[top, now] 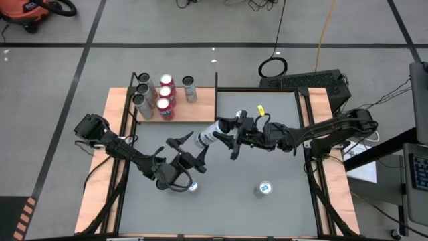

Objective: Place canned beverage on shelf
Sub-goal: Put the right white-blue soda can on the shelf aligned with the other white-blue soda can

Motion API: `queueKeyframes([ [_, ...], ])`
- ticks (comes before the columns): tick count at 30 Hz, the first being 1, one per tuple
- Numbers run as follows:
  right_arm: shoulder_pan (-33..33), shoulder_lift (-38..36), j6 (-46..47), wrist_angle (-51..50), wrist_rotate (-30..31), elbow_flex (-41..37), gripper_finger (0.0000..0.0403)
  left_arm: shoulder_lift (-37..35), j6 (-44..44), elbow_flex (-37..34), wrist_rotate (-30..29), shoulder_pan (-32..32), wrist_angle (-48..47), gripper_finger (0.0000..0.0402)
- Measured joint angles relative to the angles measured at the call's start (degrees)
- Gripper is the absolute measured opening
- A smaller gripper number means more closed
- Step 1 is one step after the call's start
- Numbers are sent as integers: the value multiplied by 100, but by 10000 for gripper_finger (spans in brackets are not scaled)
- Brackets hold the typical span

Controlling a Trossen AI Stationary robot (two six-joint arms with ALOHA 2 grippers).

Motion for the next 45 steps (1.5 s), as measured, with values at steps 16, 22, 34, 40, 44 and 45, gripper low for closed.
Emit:
queueKeyframes([
  [16, -2, -134, -298, -328, -508, 0, 203, 0, -859, -1, 576, 129, -158, 304],
  [22, -2, -134, -257, -384, -503, 0, 204, 4, -861, -2, 595, 127, -296, 247],
  [34, 0, -138, -82, -582, -517, 4, 260, 4, -1258, -2, 644, 118, -553, 240],
  [40, 2, -374, 168, -1203, -517, 4, 276, 4, -1314, -2, 549, 128, -536, 241],
  [44, 2, -643, 231, -1740, -510, 4, 277, 4, -1315, -2, 510, 138, -536, 241],
  [45, 2, -705, 261, -1849, -508, 4, 277, 4, -1314, -2, 506, 138, -536, 241],
])
